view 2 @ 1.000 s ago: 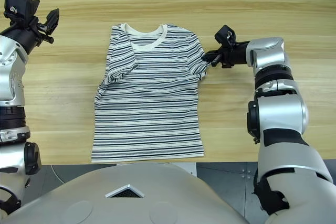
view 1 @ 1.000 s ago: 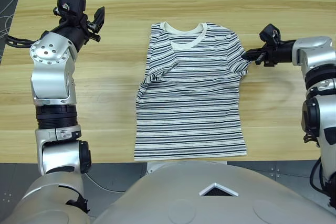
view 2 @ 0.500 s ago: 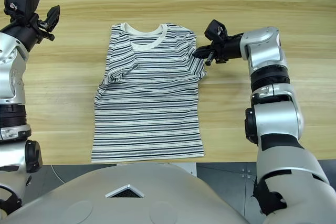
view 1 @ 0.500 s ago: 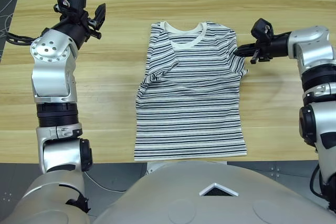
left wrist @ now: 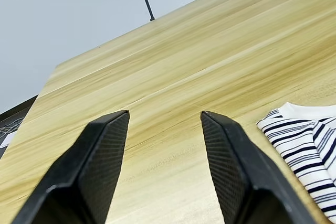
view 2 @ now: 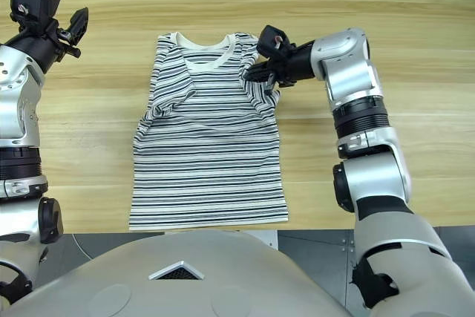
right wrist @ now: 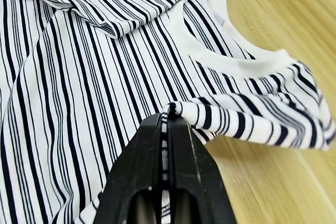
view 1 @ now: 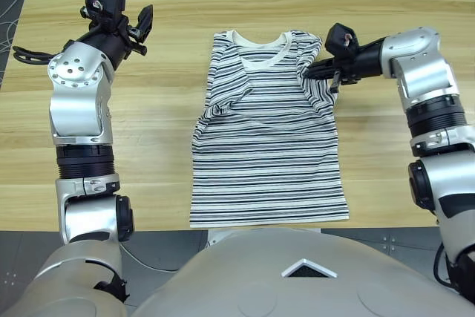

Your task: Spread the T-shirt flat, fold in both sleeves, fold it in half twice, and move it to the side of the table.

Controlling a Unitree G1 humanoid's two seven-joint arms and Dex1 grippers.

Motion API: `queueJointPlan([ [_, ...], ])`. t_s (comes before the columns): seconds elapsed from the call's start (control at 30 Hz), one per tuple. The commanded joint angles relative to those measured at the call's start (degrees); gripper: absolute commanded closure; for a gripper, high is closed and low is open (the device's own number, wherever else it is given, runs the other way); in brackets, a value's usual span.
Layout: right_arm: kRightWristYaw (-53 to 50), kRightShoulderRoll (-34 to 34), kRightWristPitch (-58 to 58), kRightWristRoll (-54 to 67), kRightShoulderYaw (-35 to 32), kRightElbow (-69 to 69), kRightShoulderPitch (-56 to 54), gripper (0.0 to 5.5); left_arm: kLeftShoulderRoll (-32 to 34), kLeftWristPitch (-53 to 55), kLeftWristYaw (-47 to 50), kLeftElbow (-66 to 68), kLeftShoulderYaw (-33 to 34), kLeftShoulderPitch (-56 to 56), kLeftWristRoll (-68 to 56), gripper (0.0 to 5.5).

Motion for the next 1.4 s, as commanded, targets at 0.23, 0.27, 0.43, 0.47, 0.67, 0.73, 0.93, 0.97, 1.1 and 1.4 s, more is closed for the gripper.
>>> queueJointPlan([
  [0.23,-2.98,4.44,-3.16,-1.47,2.85,4.29,-2.85,5.38,-0.78,-0.54,0.01,0.81,-0.07,-0.68,0.46,2.95],
  [0.27,-3.03,4.81,-3.23,-1.46,3.01,4.47,-2.76,5.38,-0.83,-0.59,-0.01,0.94,-0.15,-0.76,0.49,2.95],
  [0.43,-2.70,5.68,-2.96,-1.01,3.50,3.15,-2.30,5.38,-0.90,-0.71,-0.19,1.37,-0.55,-1.28,0.58,2.95],
  [0.47,-2.48,5.71,-2.79,-0.84,3.56,2.57,-2.17,5.38,-0.89,-0.73,-0.21,1.42,-0.59,-1.35,0.58,2.95],
  [0.67,-1.84,6.53,-1.72,-0.30,4.13,-0.59,-0.97,5.38,-1.10,-0.84,-0.23,1.83,-0.83,-1.76,0.59,2.95],
  [0.73,-1.87,7.07,-1.58,-0.45,4.50,-0.53,-0.82,5.38,-1.23,-0.78,-0.20,1.86,-0.89,-1.85,0.62,2.95],
  [0.93,-2.58,8.16,-1.38,-0.94,5.16,2.22,-0.80,5.05,-1.46,-0.75,-0.24,1.65,-1.02,-1.81,0.68,2.95],
  [0.97,-2.90,8.14,-1.42,-1.09,5.15,2.51,-0.73,4.85,-1.43,-0.76,-0.25,1.63,-0.97,-1.73,0.70,2.95],
  [1.1,-2.80,7.77,-2.01,-1.12,5.27,2.59,-0.75,4.06,-1.27,-0.78,-0.26,1.56,-0.76,-1.49,0.72,2.95],
  [1.4,3.29,4.19,3.11,7.00,0.36,-10.86,0.45,4.06,-1.42,-0.88,-0.43,1.56,-1.02,-1.71,0.80,2.95],
])
